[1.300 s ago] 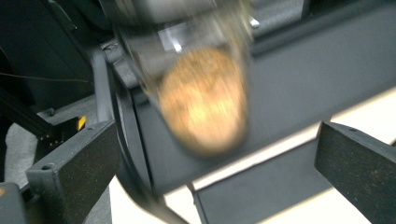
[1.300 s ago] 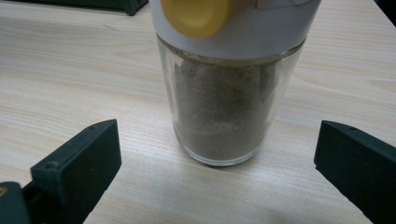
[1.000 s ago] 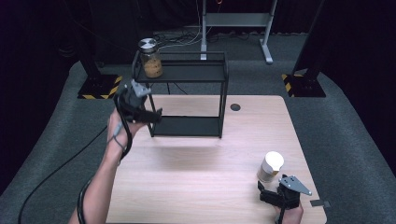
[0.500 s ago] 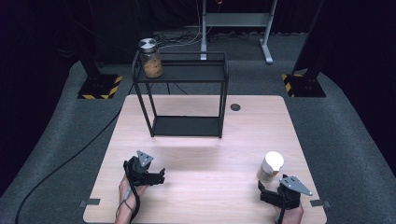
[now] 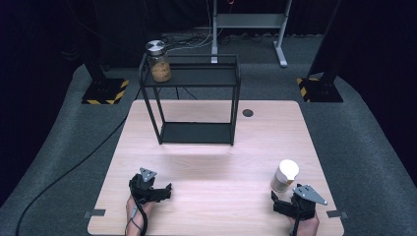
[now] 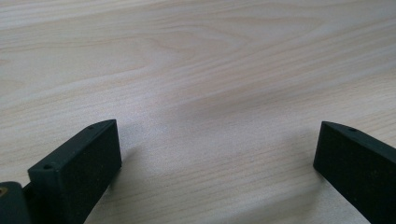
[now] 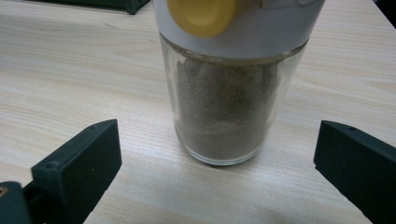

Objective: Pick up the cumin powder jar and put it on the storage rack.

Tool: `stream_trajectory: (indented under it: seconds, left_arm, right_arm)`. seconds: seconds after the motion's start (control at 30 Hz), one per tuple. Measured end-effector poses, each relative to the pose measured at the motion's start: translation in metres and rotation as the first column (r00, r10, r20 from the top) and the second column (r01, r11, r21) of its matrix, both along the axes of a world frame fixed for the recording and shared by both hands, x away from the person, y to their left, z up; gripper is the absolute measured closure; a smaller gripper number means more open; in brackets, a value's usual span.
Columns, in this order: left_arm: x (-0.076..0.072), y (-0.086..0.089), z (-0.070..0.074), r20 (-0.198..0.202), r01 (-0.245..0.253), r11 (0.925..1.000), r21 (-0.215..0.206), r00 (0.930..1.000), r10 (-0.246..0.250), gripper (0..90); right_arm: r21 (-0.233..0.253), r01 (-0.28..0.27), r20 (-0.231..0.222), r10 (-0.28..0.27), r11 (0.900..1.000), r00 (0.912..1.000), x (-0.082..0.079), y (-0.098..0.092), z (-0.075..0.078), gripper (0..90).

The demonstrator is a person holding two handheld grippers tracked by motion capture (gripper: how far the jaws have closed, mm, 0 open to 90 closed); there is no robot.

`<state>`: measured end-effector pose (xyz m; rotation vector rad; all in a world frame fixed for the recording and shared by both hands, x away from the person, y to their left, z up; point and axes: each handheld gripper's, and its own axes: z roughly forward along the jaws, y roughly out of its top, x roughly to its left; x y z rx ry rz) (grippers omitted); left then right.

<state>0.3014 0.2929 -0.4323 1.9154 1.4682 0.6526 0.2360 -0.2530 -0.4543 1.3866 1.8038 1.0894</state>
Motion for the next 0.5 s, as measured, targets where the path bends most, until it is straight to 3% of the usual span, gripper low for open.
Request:
stream_trajectory:
  seconds: [0.5]
  left_arm:
    - [-0.0004, -0.0018, -0.0003, 0.005, -0.002, 1.0, 0.006, 1.0, 0.002, 0.1]
  right_arm:
    - [-0.002, 0.004, -0.001, -0.004, 1.0, 1.0, 0.0001, 0.0007, 0.0002, 0.0]
